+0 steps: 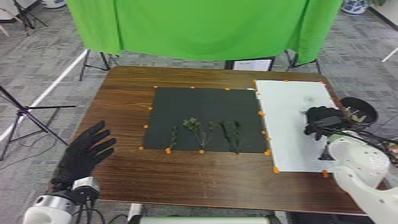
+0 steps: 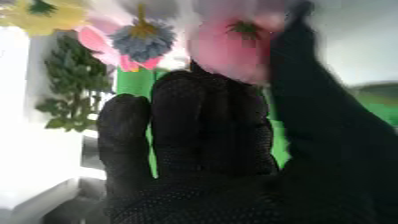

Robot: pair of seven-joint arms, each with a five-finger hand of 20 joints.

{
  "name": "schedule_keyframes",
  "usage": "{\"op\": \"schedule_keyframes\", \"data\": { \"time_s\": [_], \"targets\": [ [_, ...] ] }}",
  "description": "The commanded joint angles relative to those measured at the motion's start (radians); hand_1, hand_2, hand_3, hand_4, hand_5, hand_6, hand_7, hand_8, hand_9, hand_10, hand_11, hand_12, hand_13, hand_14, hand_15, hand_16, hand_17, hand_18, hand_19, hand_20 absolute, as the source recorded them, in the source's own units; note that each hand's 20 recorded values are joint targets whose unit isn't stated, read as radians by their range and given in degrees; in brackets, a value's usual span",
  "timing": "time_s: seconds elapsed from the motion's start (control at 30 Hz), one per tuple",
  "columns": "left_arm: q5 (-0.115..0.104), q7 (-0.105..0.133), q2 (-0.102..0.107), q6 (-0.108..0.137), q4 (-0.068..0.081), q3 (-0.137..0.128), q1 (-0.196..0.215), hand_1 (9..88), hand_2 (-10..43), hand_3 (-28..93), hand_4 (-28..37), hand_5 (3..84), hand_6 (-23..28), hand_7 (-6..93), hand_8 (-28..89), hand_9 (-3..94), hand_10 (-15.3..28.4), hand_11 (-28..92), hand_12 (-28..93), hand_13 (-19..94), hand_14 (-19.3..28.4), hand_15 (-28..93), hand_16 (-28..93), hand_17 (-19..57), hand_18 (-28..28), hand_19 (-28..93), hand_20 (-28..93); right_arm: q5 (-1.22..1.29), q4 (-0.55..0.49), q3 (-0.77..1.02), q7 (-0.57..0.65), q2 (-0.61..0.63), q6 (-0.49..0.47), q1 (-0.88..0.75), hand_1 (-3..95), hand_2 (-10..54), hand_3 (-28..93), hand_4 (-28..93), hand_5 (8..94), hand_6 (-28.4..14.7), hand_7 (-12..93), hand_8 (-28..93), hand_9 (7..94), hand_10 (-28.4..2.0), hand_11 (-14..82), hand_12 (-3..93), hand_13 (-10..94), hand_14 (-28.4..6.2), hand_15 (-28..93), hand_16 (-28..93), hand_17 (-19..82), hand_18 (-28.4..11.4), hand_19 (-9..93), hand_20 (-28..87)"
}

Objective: Arrange flowers

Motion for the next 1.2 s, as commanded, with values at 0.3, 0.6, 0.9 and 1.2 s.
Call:
{"op": "schedule_keyframes", "data": {
  "time_s": [0.3, 0.6, 0.9, 1.2],
  "targets": [
    [0.002, 0.013, 0.014, -0.005, -0.029, -0.049, 0.027, 26.2, -2.7, 70, -25.7, 26.5, 3.3, 21.7, -11, 23.5, 11.8, 22, 18, 19, 16.2, 33, 0, -9.3, 23.1, 41, 8, -0.018, -0.077, -0.067, -0.130, -0.014, 0.181, 0.100, 50.3, -9.5, 87, -28, 66.2, 2.2, 54, 5, 83.6, -3.4, 22.2, 54.1, 71, -4.2, 74, 41, 36, -19.7, 88, 56],
    [-0.005, 0.006, 0.054, -0.005, -0.041, -0.100, 0.025, 26.0, -2.8, 70, -25.7, 26.5, 3.3, 21.2, -11, 23.5, 11.7, 21, 18, 19, 16.1, 32, 0, -9.3, 23.2, 41, 8, 0.005, -0.102, -0.373, -0.267, -0.188, 0.246, 0.439, 50.0, -9.5, 87, -28, 67.2, 2.3, 53, 5, 84.5, -3.3, 21.1, 54.1, 72, -4.3, 74, 41, 36, -19.5, 89, 56],
    [-0.020, 0.008, 0.067, 0.006, -0.023, -0.090, -0.001, 25.5, -2.4, 70, -25.9, 26.2, 3.1, 20.5, -11, 23.2, 11.3, 20, 18, 19, 15.8, 31, 0, -9.4, 23.2, 41, 8, -0.024, -0.005, -0.592, -0.373, -0.437, 0.205, 0.546, 49.2, -9.5, 87, -28, 68.3, 2.5, 52, 6, 85.9, -2.9, 19.5, 54.1, 72, -3.9, 73, 41, 36, -19.2, 89, 56],
    [-0.022, 0.012, 0.083, 0.012, -0.006, -0.070, -0.028, 25.4, -1.5, 68, -24.8, 25.5, 2.4, 18.7, -10, 22.7, 10.4, 18, 19, 19, 15.2, 29, 1, -9.4, 23.1, 41, 8, -0.117, 0.119, -0.718, -0.430, -0.559, 0.155, 0.562, 46.9, -9.5, 90, -28, 69.9, 3.1, 50, 7, 87.2, -2.6, 17.9, 54.9, 72, -3.8, 73, 42, 36, -19.0, 89, 55]
  ]
}}
